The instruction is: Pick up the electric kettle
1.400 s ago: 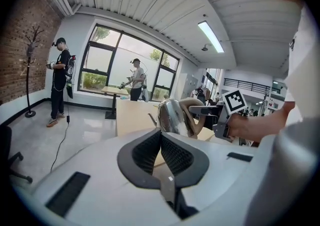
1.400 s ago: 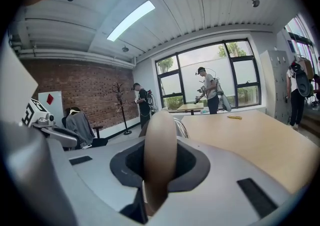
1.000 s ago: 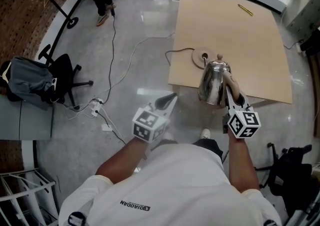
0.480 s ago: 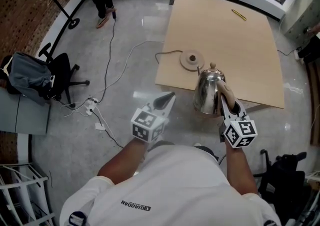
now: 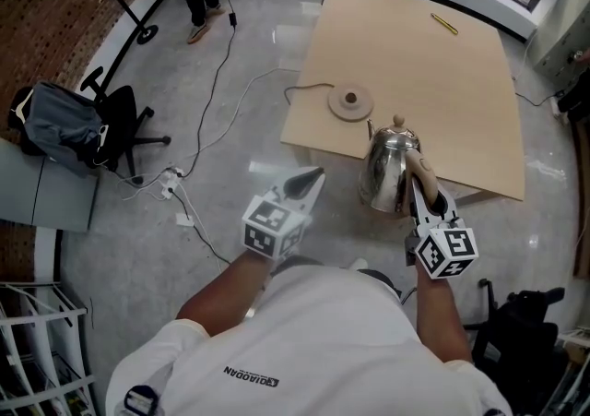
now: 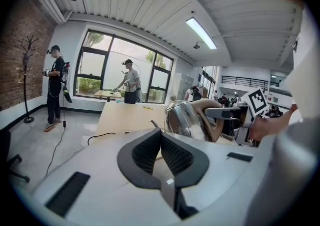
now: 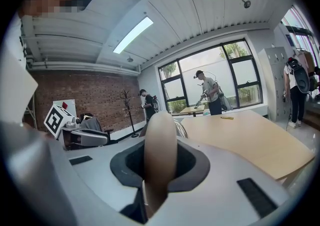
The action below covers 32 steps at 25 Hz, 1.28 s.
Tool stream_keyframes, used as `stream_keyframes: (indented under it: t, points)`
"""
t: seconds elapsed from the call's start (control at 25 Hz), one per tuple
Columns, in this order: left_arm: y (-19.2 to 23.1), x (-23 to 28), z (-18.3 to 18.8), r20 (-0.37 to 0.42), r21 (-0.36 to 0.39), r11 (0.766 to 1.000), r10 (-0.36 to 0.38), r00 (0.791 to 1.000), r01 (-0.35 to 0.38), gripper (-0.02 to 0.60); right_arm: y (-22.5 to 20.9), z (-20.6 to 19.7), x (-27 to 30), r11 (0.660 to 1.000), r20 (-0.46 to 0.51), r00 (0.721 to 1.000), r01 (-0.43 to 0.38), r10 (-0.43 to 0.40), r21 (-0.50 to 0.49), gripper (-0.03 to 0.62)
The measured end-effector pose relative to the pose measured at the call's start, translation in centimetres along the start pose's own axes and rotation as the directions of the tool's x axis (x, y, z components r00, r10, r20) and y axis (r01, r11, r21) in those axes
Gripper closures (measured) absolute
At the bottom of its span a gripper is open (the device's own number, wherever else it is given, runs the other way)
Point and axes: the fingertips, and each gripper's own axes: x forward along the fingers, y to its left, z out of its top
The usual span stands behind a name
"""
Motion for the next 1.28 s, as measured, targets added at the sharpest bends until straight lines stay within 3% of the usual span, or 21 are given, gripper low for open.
stream_keyframes:
  t: [0.56,1.28]
  points:
    - [-2.8,-0.1,-1.0,-0.022,-0.005,1.0,0.003,1.0,-0.003,0.586,0.2,-2.5,-4.0,1.0,-0.042,0.999,-0.02,0.02,-0.001,0.52]
    - [-3.1,-0.3,-1.0,-0.026,-0.004,1.0,0.007,1.0,-0.008,0.586,1.0,-2.7,-3.5,0.998,-0.054,0.997,-0.06,0.059,-0.026,0.52]
